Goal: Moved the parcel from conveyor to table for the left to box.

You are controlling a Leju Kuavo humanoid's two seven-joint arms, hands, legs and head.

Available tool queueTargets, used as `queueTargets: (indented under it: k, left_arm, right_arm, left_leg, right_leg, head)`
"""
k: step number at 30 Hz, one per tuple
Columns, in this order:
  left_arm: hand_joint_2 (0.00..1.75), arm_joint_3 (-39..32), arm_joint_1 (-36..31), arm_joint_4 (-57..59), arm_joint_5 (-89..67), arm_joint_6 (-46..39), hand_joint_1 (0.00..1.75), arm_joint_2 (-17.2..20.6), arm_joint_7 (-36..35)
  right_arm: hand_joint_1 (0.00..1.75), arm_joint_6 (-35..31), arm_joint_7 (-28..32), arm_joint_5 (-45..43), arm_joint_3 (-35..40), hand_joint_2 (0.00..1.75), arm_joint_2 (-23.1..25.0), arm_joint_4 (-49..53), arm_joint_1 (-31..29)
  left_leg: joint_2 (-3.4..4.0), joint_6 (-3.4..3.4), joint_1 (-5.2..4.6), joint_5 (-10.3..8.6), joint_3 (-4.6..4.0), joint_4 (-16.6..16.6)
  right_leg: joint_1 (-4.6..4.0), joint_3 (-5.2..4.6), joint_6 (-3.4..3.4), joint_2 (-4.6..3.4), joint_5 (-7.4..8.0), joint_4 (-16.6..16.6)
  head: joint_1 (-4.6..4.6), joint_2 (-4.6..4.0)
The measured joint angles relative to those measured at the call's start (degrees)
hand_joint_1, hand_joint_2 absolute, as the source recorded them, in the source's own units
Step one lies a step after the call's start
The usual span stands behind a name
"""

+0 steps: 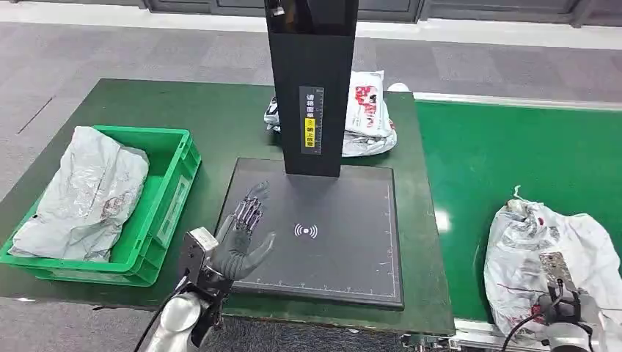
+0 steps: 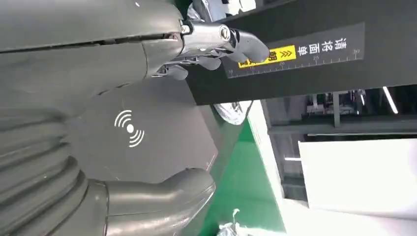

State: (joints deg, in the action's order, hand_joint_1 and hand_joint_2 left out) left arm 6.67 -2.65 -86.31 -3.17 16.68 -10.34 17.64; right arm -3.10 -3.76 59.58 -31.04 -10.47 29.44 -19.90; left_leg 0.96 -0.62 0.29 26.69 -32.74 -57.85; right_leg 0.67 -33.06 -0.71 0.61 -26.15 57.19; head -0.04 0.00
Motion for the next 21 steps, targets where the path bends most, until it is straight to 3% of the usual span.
queueTargets:
  k: [8,14,18,21]
  left_arm:
    - [1.75,0.6,-0.3,0.6,-0.2,-0.8,0.00,0.0,0.0]
    - [1.75,0.6,-0.3,0.5,-0.2,-1.7,0.00,0.0,0.1]
    - [1.75,0.6,-0.2,0.4,-0.2,-3.1,0.00,0.1,1.0]
    - [1.75,0.6,0.2,0.5,-0.5,-3.7,0.00,0.2,2.2]
  right_arm:
    - [1.75,2.3,4.1,-1.7,0.0,1.75,1.7,-1.9,-2.2]
    - [1.75,5.3,9.3,-7.9,0.0,1.75,3.0,-2.1,-3.3]
    - [1.75,19.4,17.3,-27.2,-4.7,1.75,4.6,-2.3,-4.4]
    - [1.75,30.5,18.8,-41.3,-8.7,1.75,6.6,-2.3,-4.5]
  left_leg:
    - [0.79,-0.13,0.21,0.32,0.22,0.0]
    - [0.89,-0.16,0.25,0.28,0.31,0.0]
    - [0.85,-0.14,0.24,0.19,0.46,0.0]
    - [0.60,-0.19,0.24,-0.01,0.46,0.0]
  right_leg:
    - [-0.36,0.66,0.10,-0.79,0.14,-0.3]
    - [-0.40,0.70,0.19,-0.87,0.21,-0.3]
    - [-0.39,0.64,0.26,-0.80,0.25,-0.2]
    - [-0.36,0.37,0.30,-0.59,0.33,-0.1]
  head:
    - [0.02,0.00]
    - [0.02,0.00]
    - [0.00,0.00]
    - [0.00,0.00]
